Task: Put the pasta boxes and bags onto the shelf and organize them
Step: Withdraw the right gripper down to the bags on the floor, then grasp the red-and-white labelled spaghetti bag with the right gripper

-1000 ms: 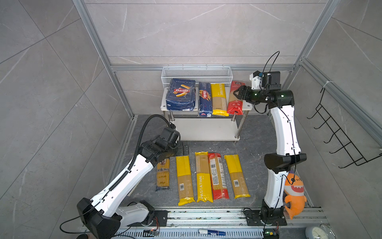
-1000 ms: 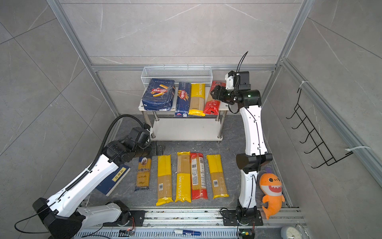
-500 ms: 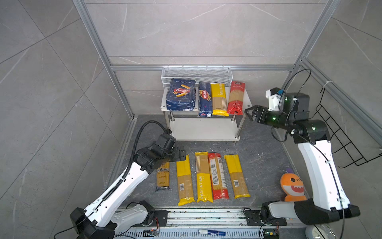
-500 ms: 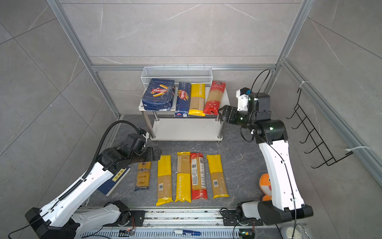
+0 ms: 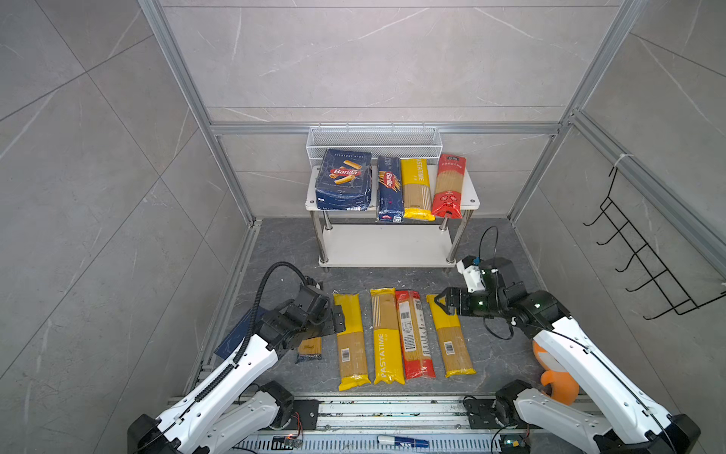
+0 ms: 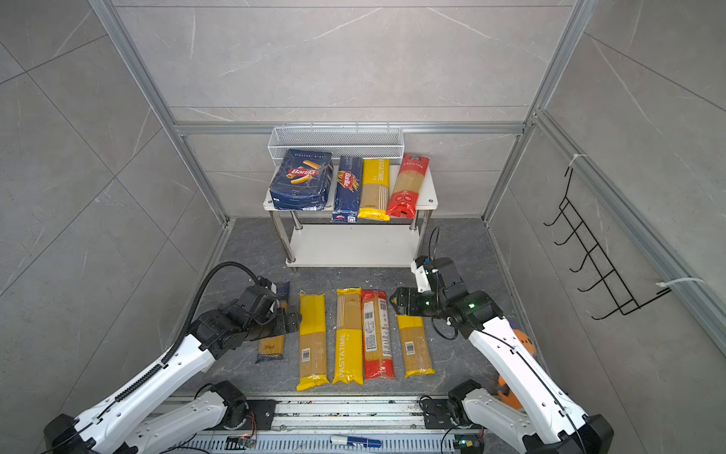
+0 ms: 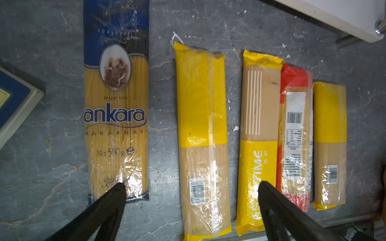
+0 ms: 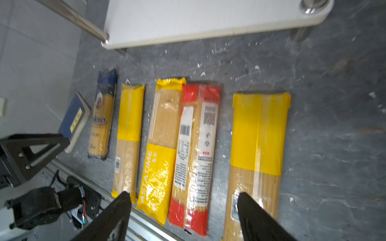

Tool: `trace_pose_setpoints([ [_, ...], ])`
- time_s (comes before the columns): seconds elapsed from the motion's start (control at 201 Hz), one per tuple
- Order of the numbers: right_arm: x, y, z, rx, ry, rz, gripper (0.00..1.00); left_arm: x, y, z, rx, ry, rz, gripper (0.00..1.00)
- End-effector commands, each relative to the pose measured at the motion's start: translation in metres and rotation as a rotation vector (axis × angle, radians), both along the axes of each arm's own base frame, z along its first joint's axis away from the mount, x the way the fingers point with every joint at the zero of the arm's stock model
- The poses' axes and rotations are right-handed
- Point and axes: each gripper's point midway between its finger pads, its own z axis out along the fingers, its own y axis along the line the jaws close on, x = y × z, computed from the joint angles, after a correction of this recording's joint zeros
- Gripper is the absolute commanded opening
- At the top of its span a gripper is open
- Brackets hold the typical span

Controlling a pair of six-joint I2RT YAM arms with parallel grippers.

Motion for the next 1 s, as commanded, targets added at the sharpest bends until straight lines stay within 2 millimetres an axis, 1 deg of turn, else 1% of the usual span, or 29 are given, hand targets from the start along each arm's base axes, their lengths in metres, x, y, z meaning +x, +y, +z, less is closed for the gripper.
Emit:
trace_pose_setpoints([
  [0.0,-0.005,0.011,-0.028,0.011,0.024,-0.018,0.82,0.001,-0.006,-0.006,-0.066,0.01,0.038,1.0],
  [0.055,-0.011,0.016,-0.045,-0.003,0.048,-0.005,0.82,-0.002,-0.007,-0.011,-0.075,0.024,0.041,0.99],
  [0.124,-0.017,0.023,-0.062,-0.01,0.071,0.006,0.82,-0.005,-0.004,-0.015,-0.076,0.033,0.05,0.99],
  [0.194,-0.023,0.033,-0.079,-0.024,0.093,0.026,0.82,-0.007,-0.001,-0.015,-0.077,0.026,0.058,1.0],
  [0.274,-0.027,0.034,-0.094,-0.11,0.098,0.03,0.83,-0.009,0.003,-0.012,-0.072,0.014,0.066,1.0],
  [0.448,-0.032,0.045,-0.118,-0.224,0.092,0.052,0.84,-0.012,0.011,-0.002,-0.059,-0.011,0.072,1.0],
  [0.602,-0.039,0.054,-0.14,-0.291,0.11,0.062,0.85,-0.012,0.012,0.003,-0.044,-0.016,0.061,1.0],
  [0.717,-0.046,0.054,-0.154,-0.343,0.124,0.059,0.85,-0.012,0.012,0.006,-0.039,-0.021,0.057,1.0],
  [0.866,-0.059,0.057,-0.171,-0.366,0.152,0.067,0.86,-0.01,0.012,0.008,-0.037,-0.03,0.052,1.0],
  [0.991,-0.064,0.055,-0.188,-0.431,0.172,0.061,0.86,-0.009,0.012,0.008,-0.034,-0.032,0.053,1.0],
])
